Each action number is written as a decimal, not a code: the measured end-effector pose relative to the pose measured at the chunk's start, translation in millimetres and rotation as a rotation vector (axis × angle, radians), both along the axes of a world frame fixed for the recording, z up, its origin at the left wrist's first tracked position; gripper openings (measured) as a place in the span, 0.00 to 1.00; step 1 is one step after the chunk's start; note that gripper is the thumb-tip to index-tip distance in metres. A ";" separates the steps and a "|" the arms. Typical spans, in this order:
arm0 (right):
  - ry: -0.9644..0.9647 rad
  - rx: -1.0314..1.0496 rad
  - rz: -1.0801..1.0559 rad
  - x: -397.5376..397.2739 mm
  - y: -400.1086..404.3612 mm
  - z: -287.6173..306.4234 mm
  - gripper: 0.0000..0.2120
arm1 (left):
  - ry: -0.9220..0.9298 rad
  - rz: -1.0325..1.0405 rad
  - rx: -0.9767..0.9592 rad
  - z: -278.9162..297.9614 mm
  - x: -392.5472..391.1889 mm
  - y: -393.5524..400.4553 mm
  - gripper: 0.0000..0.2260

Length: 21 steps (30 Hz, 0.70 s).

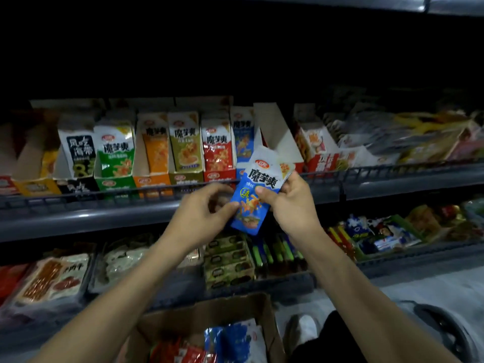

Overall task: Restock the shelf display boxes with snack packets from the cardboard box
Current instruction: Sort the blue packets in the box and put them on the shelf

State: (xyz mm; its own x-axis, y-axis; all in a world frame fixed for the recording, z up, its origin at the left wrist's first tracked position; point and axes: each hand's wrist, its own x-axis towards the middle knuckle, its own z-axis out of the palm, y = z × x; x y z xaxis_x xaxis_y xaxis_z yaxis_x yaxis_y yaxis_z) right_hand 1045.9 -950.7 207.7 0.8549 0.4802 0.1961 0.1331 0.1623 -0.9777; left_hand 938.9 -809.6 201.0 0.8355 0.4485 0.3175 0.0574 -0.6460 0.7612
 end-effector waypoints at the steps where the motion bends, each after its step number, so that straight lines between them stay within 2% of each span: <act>1: -0.035 -0.024 -0.018 7.1 3.5 10.3 0.15 | -0.046 0.034 0.112 8.8 5.6 8.8 0.10; 3: -0.122 -0.076 -0.049 23.9 10.5 32.4 0.13 | -0.037 0.069 0.362 26.1 20.1 25.8 0.17; 4: -0.165 -0.103 -0.065 32.5 14.9 43.1 0.12 | 0.037 0.081 0.476 34.9 26.9 30.6 0.21; 8: -0.369 -0.177 -0.139 62.9 33.8 80.5 0.14 | 0.474 0.033 0.762 57.6 55.0 28.3 0.32; 10: -0.432 -0.222 -0.168 77.9 46.1 90.9 0.18 | 0.559 -0.053 0.740 58.0 68.1 29.6 0.31; 13: -0.448 -0.288 -0.197 100.2 67.9 94.5 0.21 | 0.568 -0.131 0.518 52.1 78.3 35.1 0.28; 15: -0.425 -0.331 -0.212 111.0 84.4 90.8 0.22 | 0.543 -0.135 0.451 46.0 81.0 35.5 0.27; 19: -0.355 -0.389 -0.171 119.5 109.8 74.4 0.11 | 0.530 -0.130 0.438 40.5 86.5 36.9 0.28; 21: -0.315 -0.411 -0.136 120.9 116.8 64.6 0.10 | 0.515 -0.128 0.434 38.3 87.1 37.3 0.28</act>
